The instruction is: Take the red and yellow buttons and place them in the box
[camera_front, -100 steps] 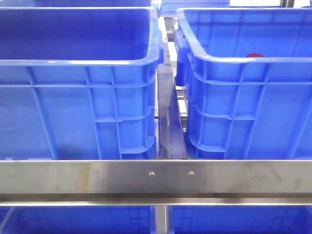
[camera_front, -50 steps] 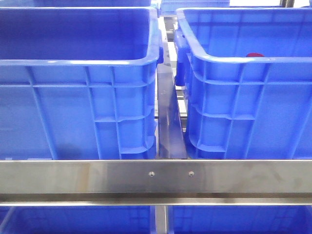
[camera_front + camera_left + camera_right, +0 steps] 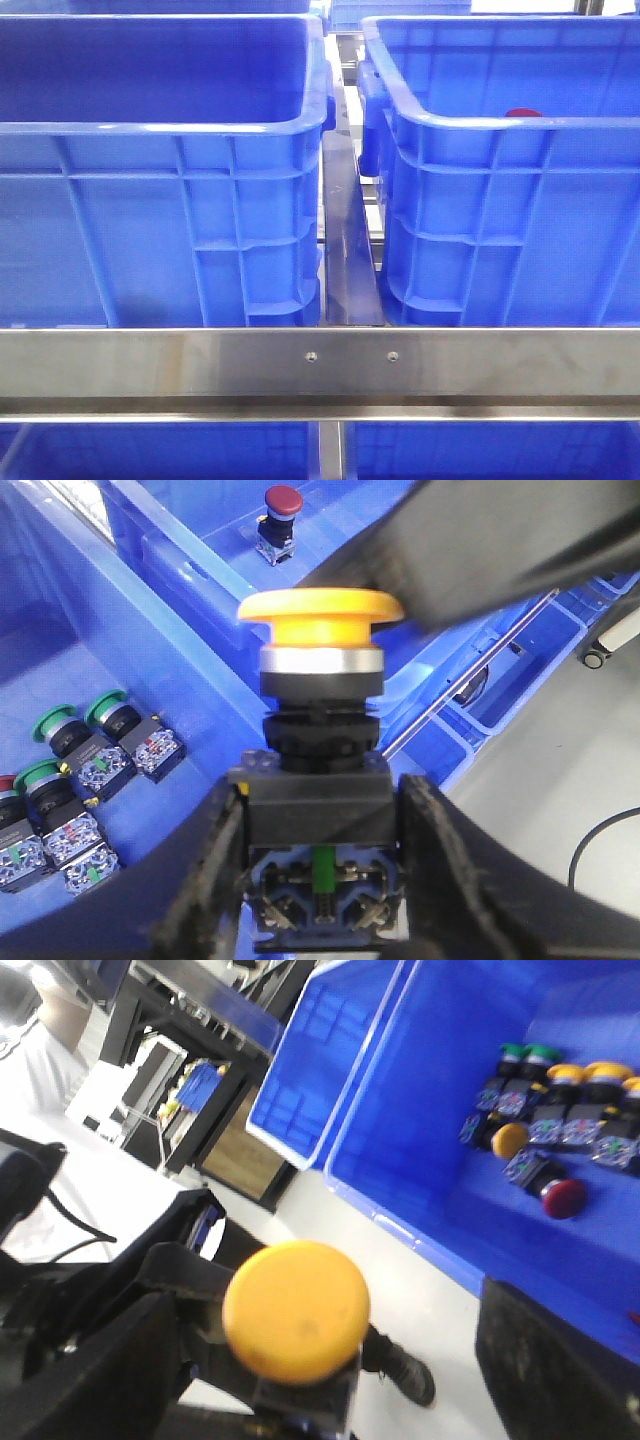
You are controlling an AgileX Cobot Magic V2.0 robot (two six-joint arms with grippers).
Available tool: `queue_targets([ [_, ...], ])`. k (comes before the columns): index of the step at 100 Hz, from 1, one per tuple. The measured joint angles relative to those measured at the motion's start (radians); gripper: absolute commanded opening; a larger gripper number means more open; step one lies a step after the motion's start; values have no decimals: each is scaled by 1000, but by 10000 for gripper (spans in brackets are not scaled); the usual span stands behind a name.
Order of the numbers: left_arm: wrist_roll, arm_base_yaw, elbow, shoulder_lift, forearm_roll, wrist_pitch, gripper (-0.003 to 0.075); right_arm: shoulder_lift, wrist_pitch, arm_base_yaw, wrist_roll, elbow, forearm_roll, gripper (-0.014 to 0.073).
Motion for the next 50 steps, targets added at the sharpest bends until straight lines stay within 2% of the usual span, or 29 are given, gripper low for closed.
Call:
queue_targets([
  [11,0,0,0,0,0,0,-19,33,-4,32,-12,-30,4,579],
  [38,0,0,0,0,0,-4,-18,46,-6,55,-35,-43,6,234],
  [50,0,0,0,0,0,-6,2,48,-5,55,-46,-44,6,156],
])
